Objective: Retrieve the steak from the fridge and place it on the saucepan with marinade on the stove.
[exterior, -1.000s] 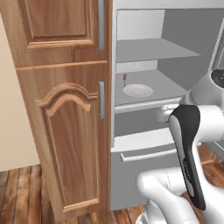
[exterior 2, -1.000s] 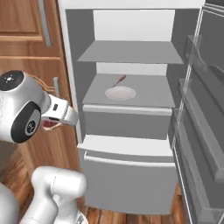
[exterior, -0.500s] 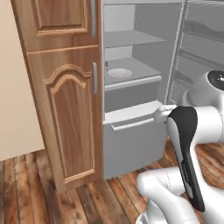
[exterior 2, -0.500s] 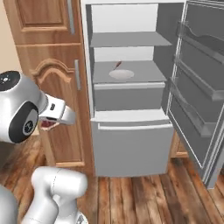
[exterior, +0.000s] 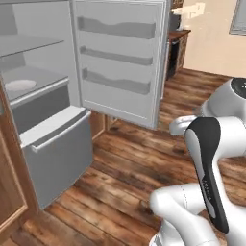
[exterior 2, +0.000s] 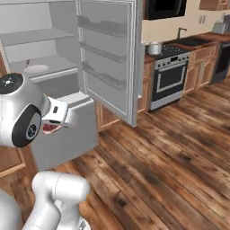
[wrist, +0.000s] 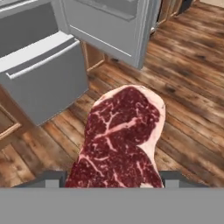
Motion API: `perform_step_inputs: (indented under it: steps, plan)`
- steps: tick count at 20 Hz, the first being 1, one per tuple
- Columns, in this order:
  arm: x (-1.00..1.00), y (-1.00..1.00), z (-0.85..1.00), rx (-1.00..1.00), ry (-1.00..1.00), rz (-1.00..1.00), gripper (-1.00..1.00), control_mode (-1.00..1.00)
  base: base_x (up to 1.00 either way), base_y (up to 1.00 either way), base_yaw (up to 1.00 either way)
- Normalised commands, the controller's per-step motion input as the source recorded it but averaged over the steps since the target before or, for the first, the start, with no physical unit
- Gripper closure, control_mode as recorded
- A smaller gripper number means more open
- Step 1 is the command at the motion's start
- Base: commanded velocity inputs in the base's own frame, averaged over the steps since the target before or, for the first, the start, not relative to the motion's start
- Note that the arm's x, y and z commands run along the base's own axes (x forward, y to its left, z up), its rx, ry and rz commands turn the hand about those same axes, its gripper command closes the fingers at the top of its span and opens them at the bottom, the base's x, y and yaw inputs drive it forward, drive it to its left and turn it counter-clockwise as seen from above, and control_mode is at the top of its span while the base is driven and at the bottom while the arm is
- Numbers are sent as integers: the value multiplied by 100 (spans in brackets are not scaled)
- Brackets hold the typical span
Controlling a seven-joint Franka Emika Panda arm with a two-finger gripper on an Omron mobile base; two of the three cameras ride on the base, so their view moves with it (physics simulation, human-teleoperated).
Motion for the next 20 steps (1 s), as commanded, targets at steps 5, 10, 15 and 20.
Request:
perform_step_inputs:
  steps: [5,10,15,20]
  plan:
    - [0,0,0,0,0,0,100,100,-50,0,-91]
    - [0,0,0,0,0,0,100,100,-12,-8,-81]
    - [0,0,0,0,0,0,100,100,73,-3,-53]
    - [0,0,0,0,0,0,100,100,100,0,-12]
